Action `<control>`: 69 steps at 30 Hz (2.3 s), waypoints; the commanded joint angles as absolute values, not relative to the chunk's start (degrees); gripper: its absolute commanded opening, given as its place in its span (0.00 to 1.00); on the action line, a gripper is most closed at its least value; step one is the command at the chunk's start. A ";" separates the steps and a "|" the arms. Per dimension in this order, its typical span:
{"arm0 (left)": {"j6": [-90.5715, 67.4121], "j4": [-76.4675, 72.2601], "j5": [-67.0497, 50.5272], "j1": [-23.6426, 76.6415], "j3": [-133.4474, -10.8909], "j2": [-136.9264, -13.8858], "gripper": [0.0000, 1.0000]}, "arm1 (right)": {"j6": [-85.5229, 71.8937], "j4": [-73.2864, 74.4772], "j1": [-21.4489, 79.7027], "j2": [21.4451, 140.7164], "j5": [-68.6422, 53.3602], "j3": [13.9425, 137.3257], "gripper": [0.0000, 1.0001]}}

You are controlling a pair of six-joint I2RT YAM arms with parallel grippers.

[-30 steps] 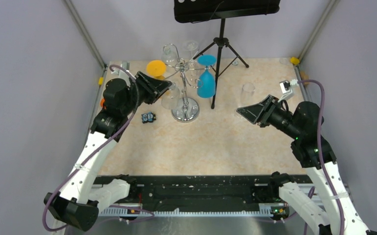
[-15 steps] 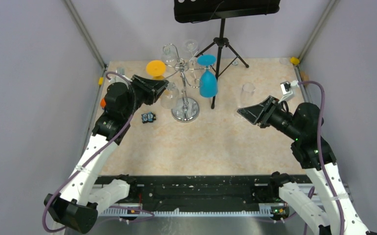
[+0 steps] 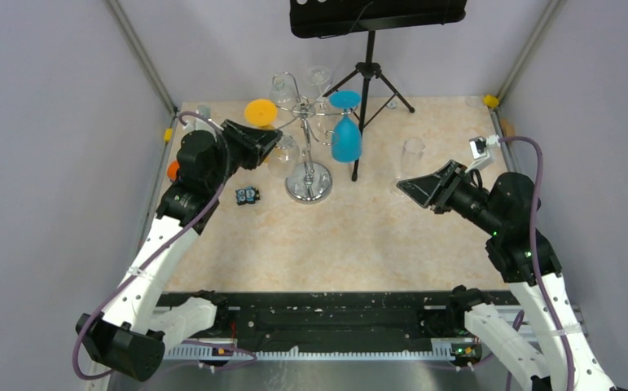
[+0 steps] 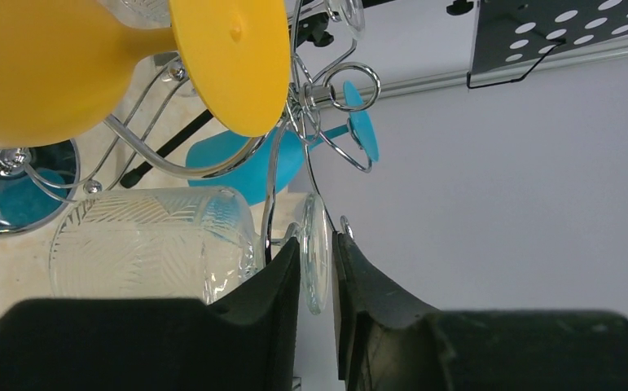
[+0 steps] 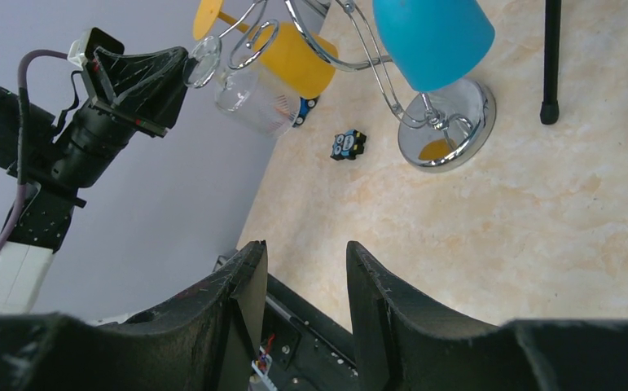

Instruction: Take the wine glass off the wine glass rack

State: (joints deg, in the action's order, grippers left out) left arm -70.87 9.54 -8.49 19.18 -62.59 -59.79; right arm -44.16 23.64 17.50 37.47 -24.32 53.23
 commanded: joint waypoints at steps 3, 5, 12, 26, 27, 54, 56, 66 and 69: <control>-66.08 12.35 -9.31 19.34 -63.17 -60.43 0.18 | -43.61 22.75 18.01 37.04 -23.80 53.42 0.42; -65.41 12.48 -9.44 19.34 -63.38 -60.43 0.05 | -43.61 22.71 17.97 37.05 -23.75 53.42 0.42; -63.99 9.99 -10.12 19.32 -64.91 -58.57 0.00 | -43.64 23.04 17.98 36.87 -23.58 53.67 0.42; -65.64 9.39 -8.88 19.20 -64.62 -54.23 0.00 | -43.91 23.28 17.99 36.35 -23.16 53.45 0.42; -65.46 9.52 -8.27 19.23 -64.82 -54.23 0.00 | -43.87 23.41 17.94 36.31 -23.14 53.52 0.42; -67.00 8.60 5.46 19.24 -68.25 -56.89 0.00 | -43.71 23.55 17.96 35.60 -22.91 52.93 0.62; -67.16 8.08 4.94 19.25 -68.45 -57.51 0.00 | -43.83 23.26 18.00 35.79 -22.95 52.72 0.62; -65.77 4.78 -3.40 19.26 -70.65 -62.42 0.00 | -43.83 23.40 17.94 35.78 -22.95 52.82 0.62; -65.69 4.11 -6.18 19.33 -70.74 -62.93 0.00 | -43.74 23.46 17.93 35.85 -22.94 52.89 0.62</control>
State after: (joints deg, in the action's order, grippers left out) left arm -66.04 12.34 -1.17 19.33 -67.24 -63.31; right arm -44.01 24.95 17.50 36.34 -23.40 52.77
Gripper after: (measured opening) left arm 0.023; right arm 0.619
